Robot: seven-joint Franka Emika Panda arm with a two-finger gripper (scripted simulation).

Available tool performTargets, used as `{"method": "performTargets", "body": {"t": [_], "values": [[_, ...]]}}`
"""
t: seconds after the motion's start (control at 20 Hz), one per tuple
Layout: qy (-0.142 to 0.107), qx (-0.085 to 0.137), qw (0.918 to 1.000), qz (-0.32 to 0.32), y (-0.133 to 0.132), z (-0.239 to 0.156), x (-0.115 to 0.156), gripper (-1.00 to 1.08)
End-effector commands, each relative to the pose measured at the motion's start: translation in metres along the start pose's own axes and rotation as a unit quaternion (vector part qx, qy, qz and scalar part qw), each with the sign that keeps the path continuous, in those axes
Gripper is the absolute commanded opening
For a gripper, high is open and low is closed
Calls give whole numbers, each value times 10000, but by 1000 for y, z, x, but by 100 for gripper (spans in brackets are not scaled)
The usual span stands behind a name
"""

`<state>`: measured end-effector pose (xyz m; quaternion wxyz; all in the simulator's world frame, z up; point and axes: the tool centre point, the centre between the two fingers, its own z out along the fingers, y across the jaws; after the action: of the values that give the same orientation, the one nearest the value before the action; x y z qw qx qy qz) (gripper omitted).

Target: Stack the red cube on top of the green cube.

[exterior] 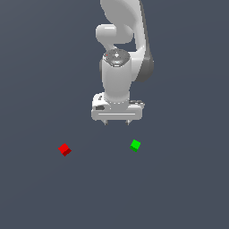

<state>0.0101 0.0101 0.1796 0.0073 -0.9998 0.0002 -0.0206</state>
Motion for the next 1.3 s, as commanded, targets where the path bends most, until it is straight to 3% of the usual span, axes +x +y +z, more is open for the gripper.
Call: {"method": "performTargets", "body": {"t": [0.0, 0.35, 0.65, 0.95, 1.25], "values": [[0, 0, 10000, 0, 0, 0, 0, 100], [-8, -11, 9998, 187, 12, 6, 8, 100], [-28, -35, 9979, 646, 43, 20, 25, 100], [-61, -70, 9902, 1391, 95, 42, 46, 100], [-102, -106, 9729, 2308, 165, 70, 61, 100]]}}
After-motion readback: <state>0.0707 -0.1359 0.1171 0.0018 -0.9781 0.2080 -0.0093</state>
